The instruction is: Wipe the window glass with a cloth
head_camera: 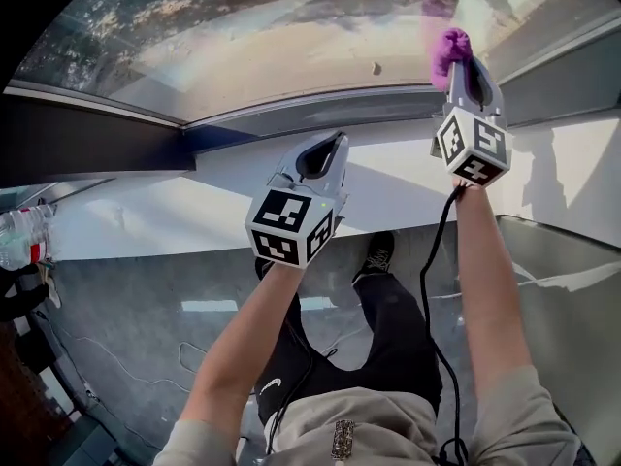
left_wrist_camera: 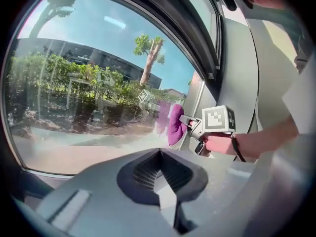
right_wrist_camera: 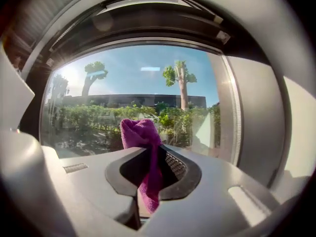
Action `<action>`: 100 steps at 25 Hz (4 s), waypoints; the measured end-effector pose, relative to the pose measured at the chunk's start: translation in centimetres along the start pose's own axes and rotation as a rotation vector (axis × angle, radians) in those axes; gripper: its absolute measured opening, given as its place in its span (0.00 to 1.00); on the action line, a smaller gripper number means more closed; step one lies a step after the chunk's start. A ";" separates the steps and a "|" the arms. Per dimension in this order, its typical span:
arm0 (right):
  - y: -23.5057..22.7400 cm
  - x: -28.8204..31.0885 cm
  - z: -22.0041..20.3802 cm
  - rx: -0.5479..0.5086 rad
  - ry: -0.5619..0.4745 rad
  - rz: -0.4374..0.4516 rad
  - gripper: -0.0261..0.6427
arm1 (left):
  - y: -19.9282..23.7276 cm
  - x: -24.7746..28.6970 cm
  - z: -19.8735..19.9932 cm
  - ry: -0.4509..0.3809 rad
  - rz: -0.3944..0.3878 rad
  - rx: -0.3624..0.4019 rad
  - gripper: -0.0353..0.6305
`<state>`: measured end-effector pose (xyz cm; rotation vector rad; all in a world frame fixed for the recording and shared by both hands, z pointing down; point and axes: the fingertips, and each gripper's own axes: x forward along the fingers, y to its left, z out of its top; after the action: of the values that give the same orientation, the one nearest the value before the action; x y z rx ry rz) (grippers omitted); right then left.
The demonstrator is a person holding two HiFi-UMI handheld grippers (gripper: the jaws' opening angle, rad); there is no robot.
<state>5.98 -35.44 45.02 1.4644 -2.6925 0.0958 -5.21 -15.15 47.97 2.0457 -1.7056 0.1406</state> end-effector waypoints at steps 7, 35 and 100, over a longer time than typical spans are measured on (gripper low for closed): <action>-11.2 0.0 -1.2 0.031 0.021 -0.195 0.14 | -3.4 3.6 -1.3 0.020 -0.024 -0.002 0.06; 10.7 -3.9 -6.3 0.034 0.120 -0.070 0.14 | 8.6 -10.5 -5.8 0.100 0.187 -0.034 0.05; -14.6 1.6 -15.3 0.117 0.190 -0.166 0.13 | -2.9 8.8 -8.1 0.167 -0.022 0.027 0.06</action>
<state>17.99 -43.30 60.65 1.6142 -2.4430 0.3683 1.23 -19.44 57.53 2.0109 -1.5865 0.3201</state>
